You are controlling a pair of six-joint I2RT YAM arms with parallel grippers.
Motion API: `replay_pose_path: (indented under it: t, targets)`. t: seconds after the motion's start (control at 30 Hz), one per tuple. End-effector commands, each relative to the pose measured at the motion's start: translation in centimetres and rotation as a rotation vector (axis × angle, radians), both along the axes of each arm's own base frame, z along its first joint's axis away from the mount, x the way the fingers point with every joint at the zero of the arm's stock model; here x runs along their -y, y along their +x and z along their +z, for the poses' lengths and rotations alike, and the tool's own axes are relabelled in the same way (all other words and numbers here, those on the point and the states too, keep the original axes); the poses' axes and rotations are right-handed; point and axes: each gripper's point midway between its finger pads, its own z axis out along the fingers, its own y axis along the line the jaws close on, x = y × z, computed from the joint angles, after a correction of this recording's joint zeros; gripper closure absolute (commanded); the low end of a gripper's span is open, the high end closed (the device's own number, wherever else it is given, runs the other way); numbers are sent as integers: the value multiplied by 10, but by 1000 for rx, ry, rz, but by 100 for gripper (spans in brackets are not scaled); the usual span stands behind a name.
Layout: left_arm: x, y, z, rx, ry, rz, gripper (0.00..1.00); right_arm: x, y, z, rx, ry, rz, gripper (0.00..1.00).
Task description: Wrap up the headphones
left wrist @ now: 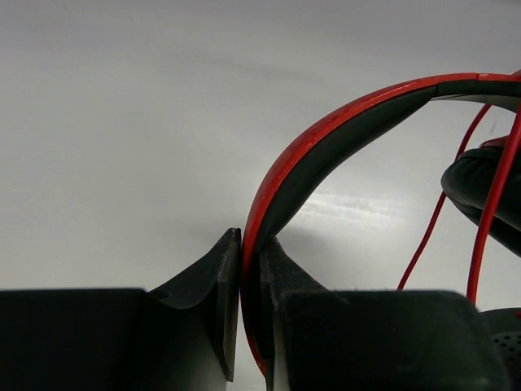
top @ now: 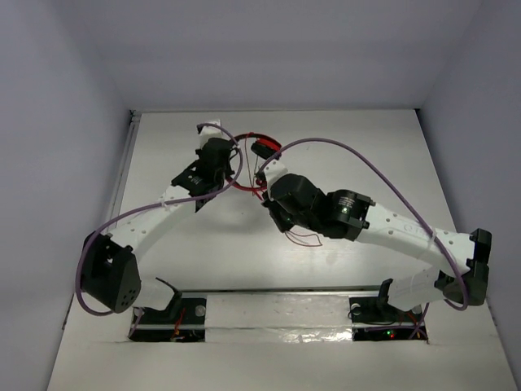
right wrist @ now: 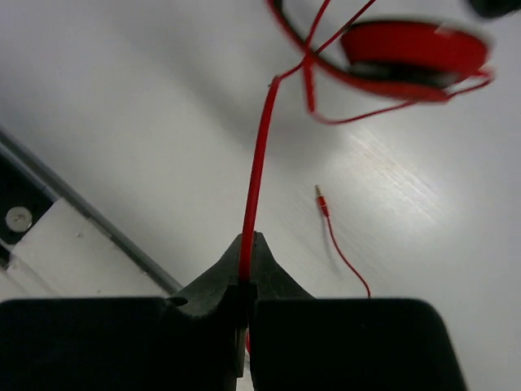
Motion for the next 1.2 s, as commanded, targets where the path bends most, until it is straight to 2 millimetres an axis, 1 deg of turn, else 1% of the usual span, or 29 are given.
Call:
replay_pose_path:
  t: [0.0, 0.03, 0.07, 0.1, 0.13, 0.2, 0.23, 0.27, 0.3, 0.33, 0.37, 0.4, 0.43, 0.47, 0.5, 0.53, 0.57, 0.63, 0.7, 0.73, 0.87, 0.9, 0.93, 0.97, 1.0, 1.1, 1.13, 1.17]
  targets:
    - [6, -10, 3, 15, 53, -37, 100, 21, 21, 36, 148, -27, -88, 100]
    - [12, -19, -5, -26, 65, -77, 100, 22, 23, 39, 161, -34, -96, 100]
    - [16, -24, -5, -42, 70, -102, 100, 23, 26, 39, 170, -44, -102, 100]
    - [21, -33, -9, -74, 102, -143, 100, 25, 31, 44, 201, -54, -123, 100]
    - [22, -38, -10, -89, 119, -156, 100, 27, 34, 46, 214, -59, -130, 100]
    - [27, -49, -8, -102, 139, -203, 100, 28, 39, 46, 237, -82, -141, 100]
    - [29, -55, -9, -112, 167, -231, 100, 30, 46, 50, 277, -96, -165, 100]
    - [35, -63, -5, -106, 167, -266, 100, 32, 52, 48, 288, -108, -179, 100]
    - [36, -66, -4, -108, 168, -291, 100, 29, 55, 51, 299, -97, -180, 100]
    - [41, -72, -6, -114, 178, -335, 100, 32, 62, 54, 322, -102, -204, 100]
    - [45, -77, -3, -112, 165, -375, 100, 35, 69, 52, 334, -105, -223, 100]
    - [51, -83, -3, -111, 165, -419, 100, 34, 74, 55, 345, -88, -237, 100]
    - [55, -89, -6, -127, 161, -461, 100, 35, 79, 57, 357, -86, -247, 100]
    - [57, -94, -3, -119, 163, -491, 100, 39, 85, 57, 367, -84, -266, 100]
    - [58, -97, -3, -116, 163, -509, 100, 35, 85, 59, 376, -68, -257, 100]
    - [58, -101, -6, -120, 163, -530, 100, 33, 90, 66, 393, -36, -255, 100]
    - [61, -104, -2, -107, 148, -556, 100, 37, 96, 67, 401, -29, -276, 100]
    - [63, -110, 0, -105, 135, -584, 100, 40, 103, 67, 399, -11, -286, 100]
    - [63, -115, 6, -90, 123, -604, 100, 52, 115, 64, 404, -18, -329, 100]
    - [63, -117, 6, -88, 121, -617, 100, 52, 118, 65, 398, -4, -323, 100]
    - [69, -124, 14, -63, 91, -666, 100, 69, 138, 60, 392, 5, -381, 100]
    - [70, -124, 16, -56, 84, -666, 100, 69, 138, 59, 388, 6, -382, 100]
    - [71, -125, 17, -51, 85, -681, 100, 71, 143, 59, 391, 21, -396, 100]
    - [74, -124, 18, -48, 69, -696, 100, 70, 142, 55, 384, 22, -389, 100]
    - [76, -125, 20, -46, 62, -707, 100, 73, 146, 52, 377, 22, -401, 100]
    - [72, -117, 35, -10, 41, -681, 100, 78, 149, 40, 367, 13, -433, 100]
    - [77, -119, 44, 6, 14, -717, 100, 77, 149, 41, 367, 35, -443, 100]
    - [77, -118, 50, 23, -1, -728, 100, 80, 151, 40, 364, 46, -453, 100]
